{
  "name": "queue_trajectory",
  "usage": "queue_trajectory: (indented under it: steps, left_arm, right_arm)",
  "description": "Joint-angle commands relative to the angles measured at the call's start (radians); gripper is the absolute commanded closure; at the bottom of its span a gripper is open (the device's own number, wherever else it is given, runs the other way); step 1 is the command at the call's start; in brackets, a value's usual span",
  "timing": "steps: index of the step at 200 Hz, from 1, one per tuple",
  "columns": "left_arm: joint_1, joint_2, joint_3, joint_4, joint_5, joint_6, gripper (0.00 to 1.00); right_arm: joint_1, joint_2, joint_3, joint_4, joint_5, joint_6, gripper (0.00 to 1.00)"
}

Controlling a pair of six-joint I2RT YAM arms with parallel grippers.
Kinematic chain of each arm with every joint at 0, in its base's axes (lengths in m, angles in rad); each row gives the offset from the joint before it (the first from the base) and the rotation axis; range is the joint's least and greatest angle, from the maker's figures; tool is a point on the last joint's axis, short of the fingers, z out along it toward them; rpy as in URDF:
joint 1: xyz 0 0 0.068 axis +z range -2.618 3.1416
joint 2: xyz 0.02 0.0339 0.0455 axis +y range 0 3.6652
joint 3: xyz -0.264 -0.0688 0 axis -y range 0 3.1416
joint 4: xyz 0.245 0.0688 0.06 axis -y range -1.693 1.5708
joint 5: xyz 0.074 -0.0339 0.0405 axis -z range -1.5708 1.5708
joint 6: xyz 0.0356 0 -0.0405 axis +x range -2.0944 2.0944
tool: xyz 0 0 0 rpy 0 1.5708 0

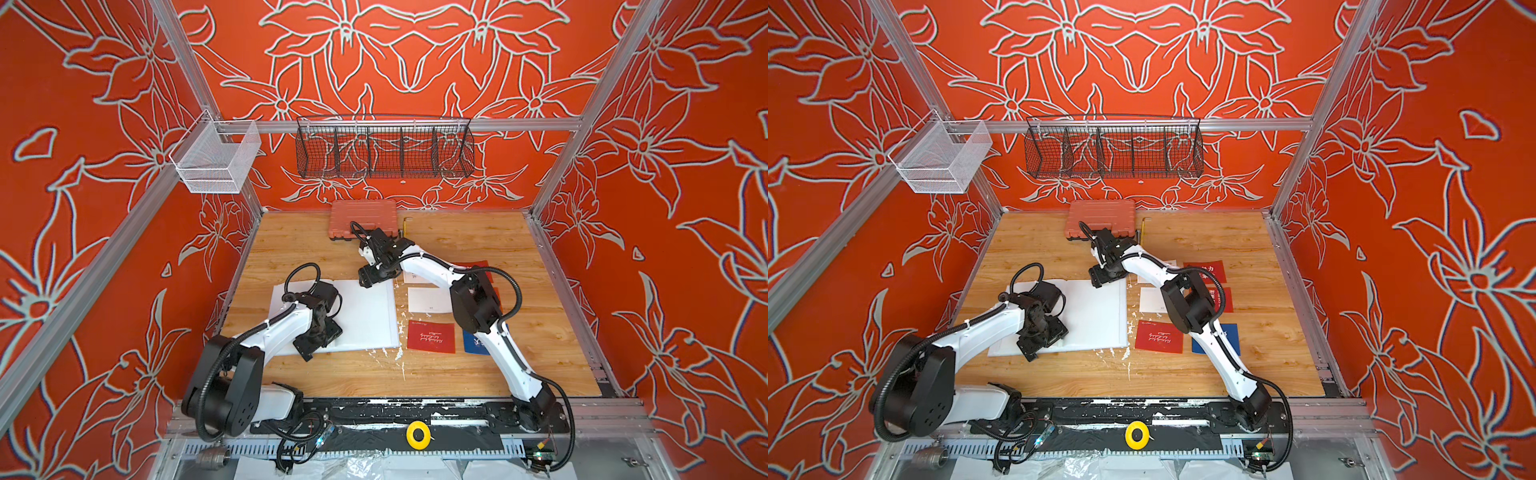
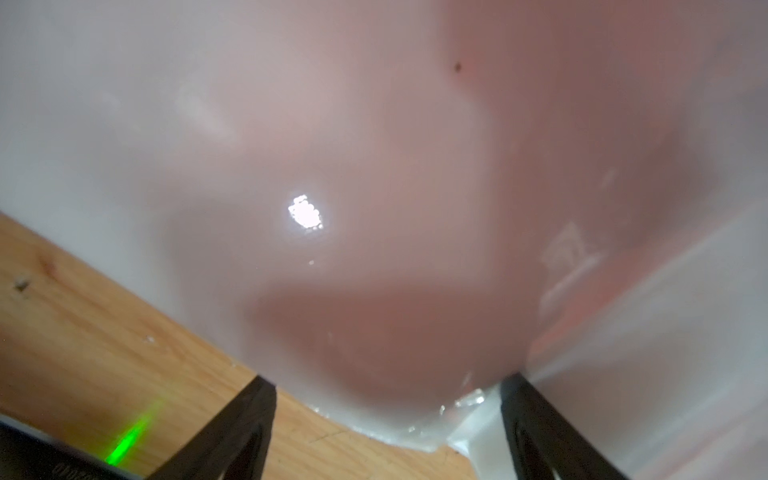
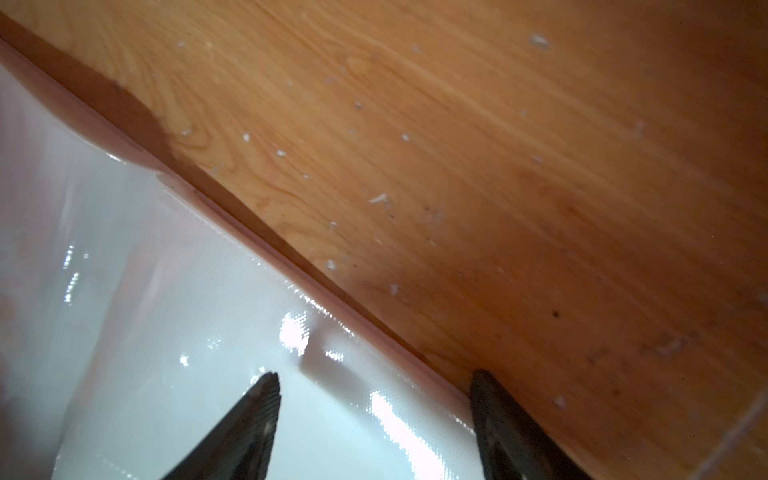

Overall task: Place the photos into the photo albums
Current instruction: Adjust the photo album at the center of the board, then pick up the photo at the center of the board.

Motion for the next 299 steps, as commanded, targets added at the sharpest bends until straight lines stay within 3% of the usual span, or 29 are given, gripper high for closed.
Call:
queue_trajectory:
  steps: [1,52,82,112,180,212,239,277,299]
  left_arm:
    - [0.007,0.084,0.000,0.155,-0.021,0.030,0.16]
    - [0.007,0.075,0.018,0.160,-0.029,0.037,0.16]
    - [-0.002,0.080,0.012,0.175,0.017,0.041,0.16]
    - [-0.010,0.028,-0.014,0.163,0.024,0.034,0.16]
    - [-0.010,-0.262,-0.014,-0.008,-0.009,0.040,0.16]
    - [-0.008,-0.363,0.016,-0.022,-0.022,0.078,0.16]
    - [-0.008,-0.378,0.057,0.050,-0.005,0.177,0.14]
    - [-0.005,-0.307,0.136,0.148,-0.008,0.260,0.12]
    - [0.012,-0.243,0.182,0.174,0.016,0.292,0.11]
  right_arm:
    - [0.009,-0.009,-0.054,-0.051,0.041,0.021,0.25]
    - [-0.006,0.057,0.066,-0.093,0.004,0.015,0.25]
    - [-0.021,0.010,0.066,-0.068,0.010,0.031,0.24]
    - [-0.037,-0.128,-0.039,0.035,0.020,0.052,0.20]
    - [-0.055,-0.363,-0.219,0.098,0.058,0.100,0.17]
    - [-0.072,-0.537,-0.440,0.244,0.115,0.164,0.17]
    - [-0.108,-0.648,-0.540,0.245,0.133,0.170,0.17]
    - [-0.239,-0.707,-0.591,0.158,-0.028,0.271,0.19]
    - [-0.265,-0.728,-0.608,0.093,0.031,0.262,0.20]
